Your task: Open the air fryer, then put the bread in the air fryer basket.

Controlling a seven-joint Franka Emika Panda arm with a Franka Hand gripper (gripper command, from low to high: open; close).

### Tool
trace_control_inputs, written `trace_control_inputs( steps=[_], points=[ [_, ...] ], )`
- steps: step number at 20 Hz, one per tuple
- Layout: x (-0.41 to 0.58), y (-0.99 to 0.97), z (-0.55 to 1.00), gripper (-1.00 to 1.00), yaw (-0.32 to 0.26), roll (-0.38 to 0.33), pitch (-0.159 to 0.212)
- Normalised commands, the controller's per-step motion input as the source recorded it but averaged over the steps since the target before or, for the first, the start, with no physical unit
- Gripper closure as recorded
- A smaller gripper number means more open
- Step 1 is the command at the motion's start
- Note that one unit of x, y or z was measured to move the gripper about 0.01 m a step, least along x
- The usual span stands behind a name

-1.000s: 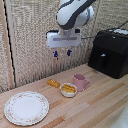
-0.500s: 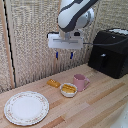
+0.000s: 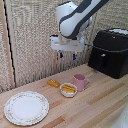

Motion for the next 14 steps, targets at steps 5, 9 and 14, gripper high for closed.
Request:
trace_control_inputs(
  steps=[5,9,14],
  points=[
    [-0.007,-0.08,-0.02,-1.0,-0.092,-0.375,-0.11],
    [-0.048,-0.09,0.0,-1.0,-0.031,-0.375,-0.144],
    [-0.151,-0.1,-0.01,-1.0,0.0,-0.375,-0.144]
  ],
)
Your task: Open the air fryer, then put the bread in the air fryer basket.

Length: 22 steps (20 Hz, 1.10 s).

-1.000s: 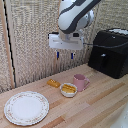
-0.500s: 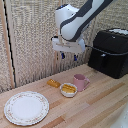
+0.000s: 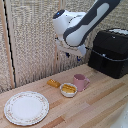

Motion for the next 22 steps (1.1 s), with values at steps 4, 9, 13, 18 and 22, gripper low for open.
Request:
trace_control_inputs(
  steps=[4,9,13,18,22],
  points=[
    [-0.17,-0.11,-0.02,-1.0,0.0,-0.375,-0.14],
    [-0.034,-0.31,-0.06,-1.0,0.0,-0.375,-0.146],
    [0.0,-0.48,-0.22,-1.0,0.012,-0.358,-0.143],
    [-0.003,-0.55,-0.37,-1.0,0.046,-0.295,-0.146],
    [-0.061,-0.58,-0.46,-1.0,0.108,-0.215,-0.138]
  ],
)
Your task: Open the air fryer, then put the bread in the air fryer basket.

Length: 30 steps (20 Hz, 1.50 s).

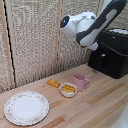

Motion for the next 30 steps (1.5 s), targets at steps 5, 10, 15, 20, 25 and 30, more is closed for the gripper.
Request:
trace_control_inputs(
  steps=[5,10,15,20,25,30],
  points=[
    [-0.162,-0.6,-0.42,-1.0,0.111,-0.026,-0.069],
    [-0.289,-0.67,-0.24,-1.0,0.087,0.017,0.0],
    [-0.215,-0.71,-0.17,-1.0,0.132,-0.019,0.001],
    [-0.055,-0.65,-0.25,-1.0,0.185,-0.002,0.0],
    [0.0,-0.55,-0.22,-1.0,0.202,0.0,0.004],
    [0.004,-0.41,-0.11,-1.0,0.176,0.0,0.01]
  ],
)
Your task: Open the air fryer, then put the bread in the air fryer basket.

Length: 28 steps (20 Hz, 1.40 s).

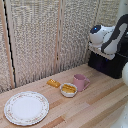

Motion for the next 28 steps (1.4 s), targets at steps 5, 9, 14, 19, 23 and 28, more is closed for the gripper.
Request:
trace_control_inputs(
  steps=[5,9,14,19,23,28],
  points=[
    [0.074,-0.25,-0.04,1.0,0.057,0.014,0.038],
    [0.0,0.0,0.0,1.0,0.0,0.0,0.0],
    [0.061,0.11,0.0,1.0,-0.086,0.001,0.013],
    [0.0,0.26,0.07,1.0,-0.195,0.043,0.102],
    [-0.006,0.2,0.04,1.0,-0.164,0.149,0.17],
    [0.01,0.17,0.0,1.0,-0.165,0.29,0.183]
  ],
)
